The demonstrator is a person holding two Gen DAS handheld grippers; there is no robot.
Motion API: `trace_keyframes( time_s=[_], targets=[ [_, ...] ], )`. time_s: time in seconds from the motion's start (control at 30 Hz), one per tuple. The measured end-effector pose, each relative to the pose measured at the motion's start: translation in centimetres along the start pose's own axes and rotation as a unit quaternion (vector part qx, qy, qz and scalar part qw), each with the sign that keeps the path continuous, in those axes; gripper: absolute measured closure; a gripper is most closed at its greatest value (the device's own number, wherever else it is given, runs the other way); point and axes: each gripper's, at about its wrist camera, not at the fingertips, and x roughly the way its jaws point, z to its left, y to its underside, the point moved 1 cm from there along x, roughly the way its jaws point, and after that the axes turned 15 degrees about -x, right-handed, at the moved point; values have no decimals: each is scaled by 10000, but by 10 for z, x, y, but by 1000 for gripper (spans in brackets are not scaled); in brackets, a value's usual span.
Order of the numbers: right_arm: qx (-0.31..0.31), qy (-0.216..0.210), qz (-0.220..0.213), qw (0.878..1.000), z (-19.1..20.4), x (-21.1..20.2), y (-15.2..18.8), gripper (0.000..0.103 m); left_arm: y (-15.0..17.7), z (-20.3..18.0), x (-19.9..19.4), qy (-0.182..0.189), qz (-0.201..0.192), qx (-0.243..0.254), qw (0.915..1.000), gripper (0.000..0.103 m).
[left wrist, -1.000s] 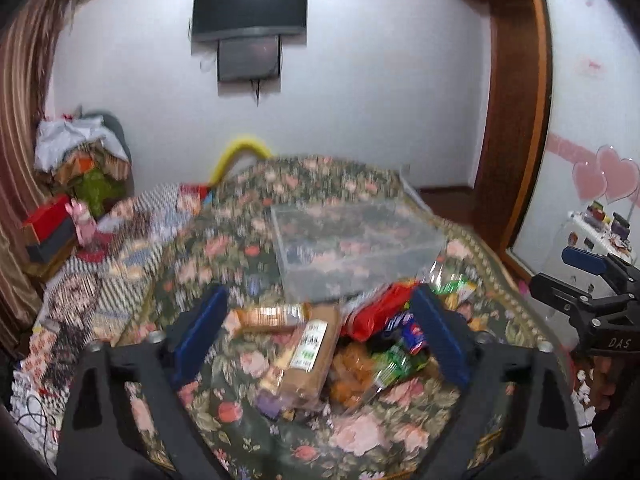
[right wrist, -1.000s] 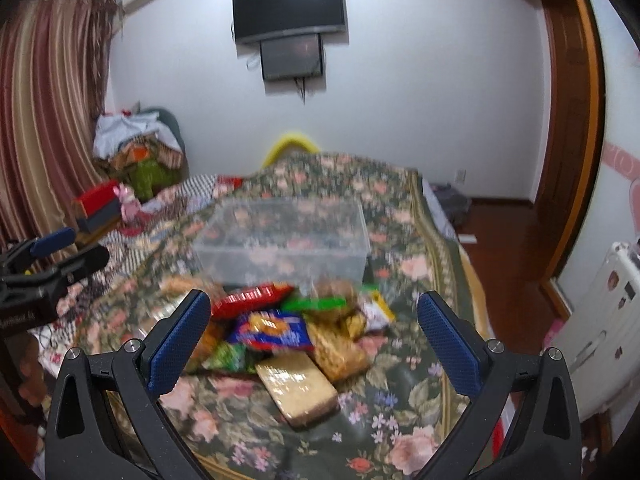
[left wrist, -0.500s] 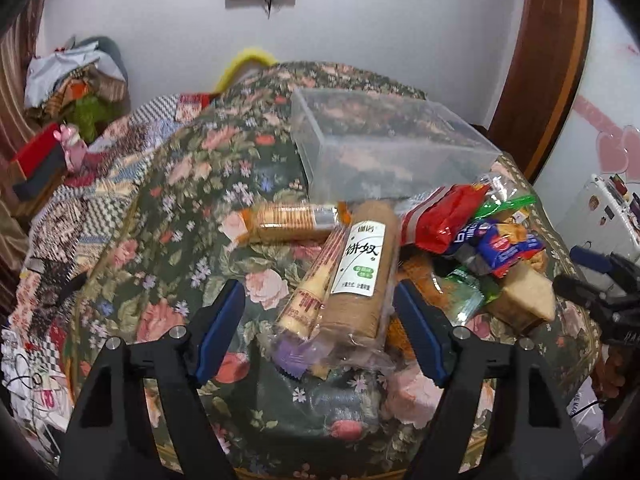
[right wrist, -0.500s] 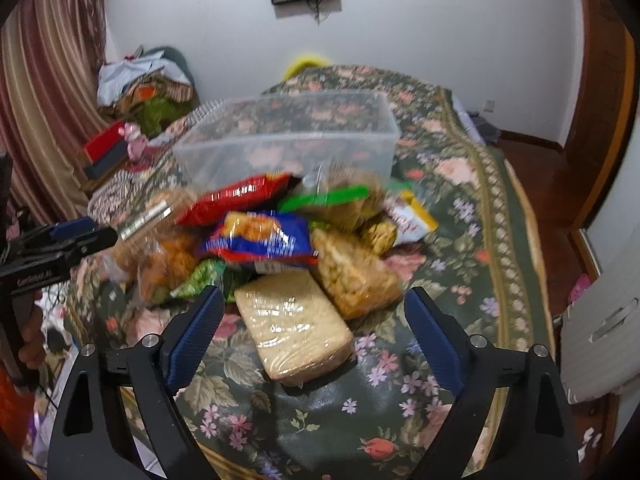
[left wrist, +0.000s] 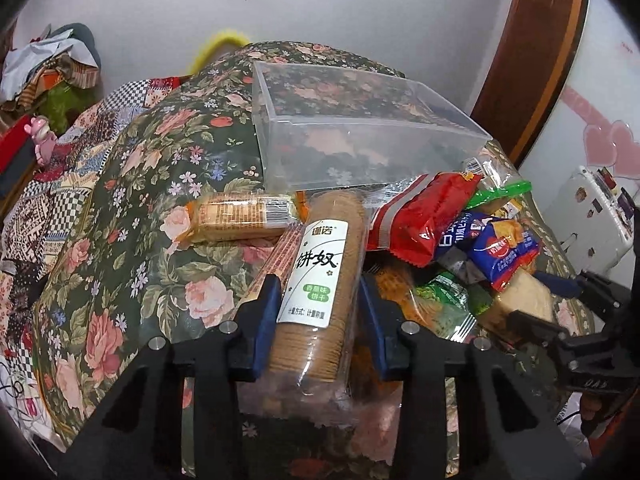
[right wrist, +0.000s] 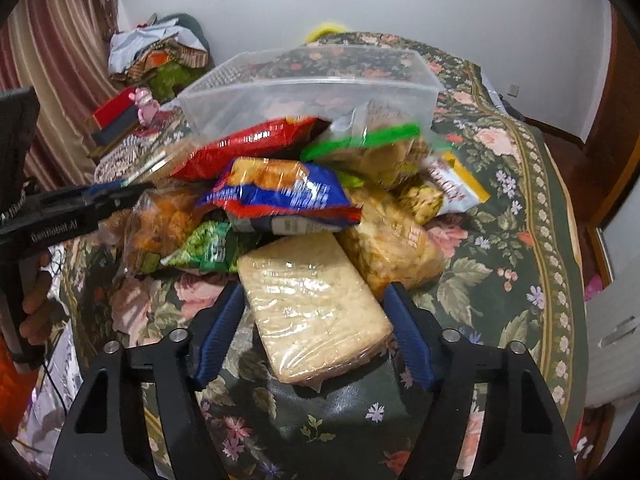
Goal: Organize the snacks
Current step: 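Grasp the tall cracker roll with left tool while right tool grasps the wrapped cake, then carry cracker roll with left tool while right tool carries cake into the clear box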
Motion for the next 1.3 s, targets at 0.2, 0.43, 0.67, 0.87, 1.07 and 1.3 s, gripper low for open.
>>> trace_keyframes(
  time_s=[0.2,0.43,0.67,0.87,1.07,1.3],
  targets=[
    [45,-162,51,9998,-3,-6,9,47,11,2,-8,48,173,42,9998,68],
    [39,-273,133,9995,1,0,6,46,9,2,-1,-22,214,45,9998,68],
    [136,-288,253,9992,4,17,-3,46,6,-3,8,-186,32,91,9998,68],
    [155,-174,186,9996,6,12,0,50,6,-3,5,-166,-42,117,9998,69],
    [201,-182,-3,9996,6,-7,3,50,8,-5,-10,-80,-94,114,9999,70],
    [233,-68,-239,9994,4,-31,2,50,5,-15,-39,48,-386,214,9990,70]
  ],
)
